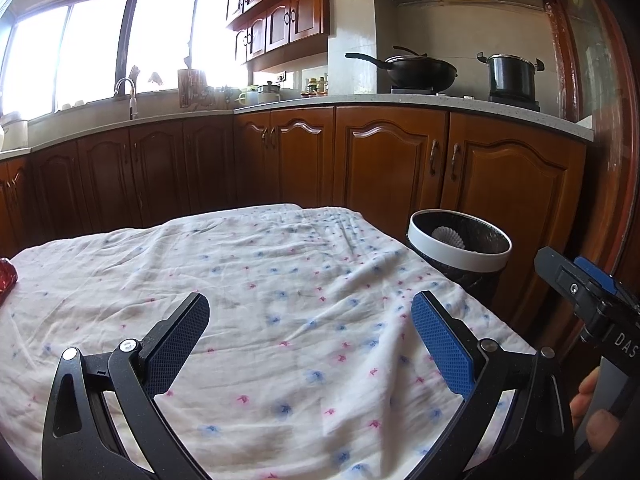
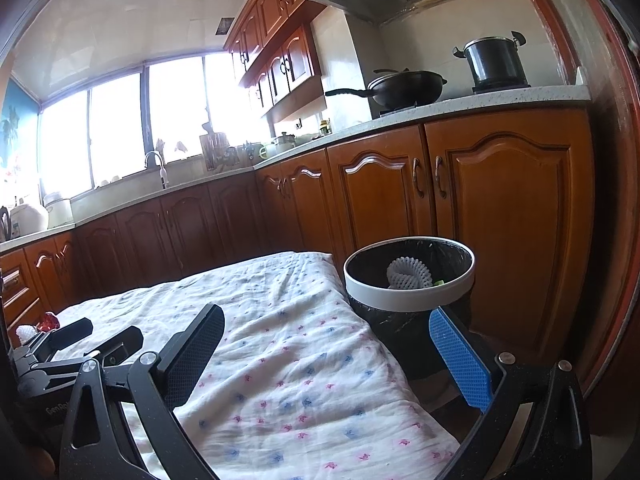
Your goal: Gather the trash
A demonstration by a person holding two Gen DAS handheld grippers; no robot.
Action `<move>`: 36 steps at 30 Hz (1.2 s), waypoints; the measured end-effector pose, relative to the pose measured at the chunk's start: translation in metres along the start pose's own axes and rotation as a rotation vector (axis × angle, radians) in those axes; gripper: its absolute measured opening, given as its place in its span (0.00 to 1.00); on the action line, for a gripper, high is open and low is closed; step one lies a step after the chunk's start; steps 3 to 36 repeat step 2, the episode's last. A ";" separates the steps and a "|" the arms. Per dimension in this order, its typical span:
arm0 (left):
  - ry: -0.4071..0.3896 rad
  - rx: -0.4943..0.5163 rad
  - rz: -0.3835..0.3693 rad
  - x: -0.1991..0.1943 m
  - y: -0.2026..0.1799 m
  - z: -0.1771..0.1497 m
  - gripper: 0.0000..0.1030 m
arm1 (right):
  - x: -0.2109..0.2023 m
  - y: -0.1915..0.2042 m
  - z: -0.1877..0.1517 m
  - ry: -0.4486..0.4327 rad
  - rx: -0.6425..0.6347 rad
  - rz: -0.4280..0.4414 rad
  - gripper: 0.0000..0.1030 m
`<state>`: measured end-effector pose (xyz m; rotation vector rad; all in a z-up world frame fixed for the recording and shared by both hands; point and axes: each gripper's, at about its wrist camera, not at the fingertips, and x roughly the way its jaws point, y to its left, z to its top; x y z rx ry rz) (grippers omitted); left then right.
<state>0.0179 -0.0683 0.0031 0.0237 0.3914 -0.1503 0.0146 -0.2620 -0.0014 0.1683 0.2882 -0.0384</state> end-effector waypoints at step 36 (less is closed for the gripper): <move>0.007 -0.006 -0.005 0.002 0.001 0.000 1.00 | 0.002 0.000 0.001 0.009 0.003 0.005 1.00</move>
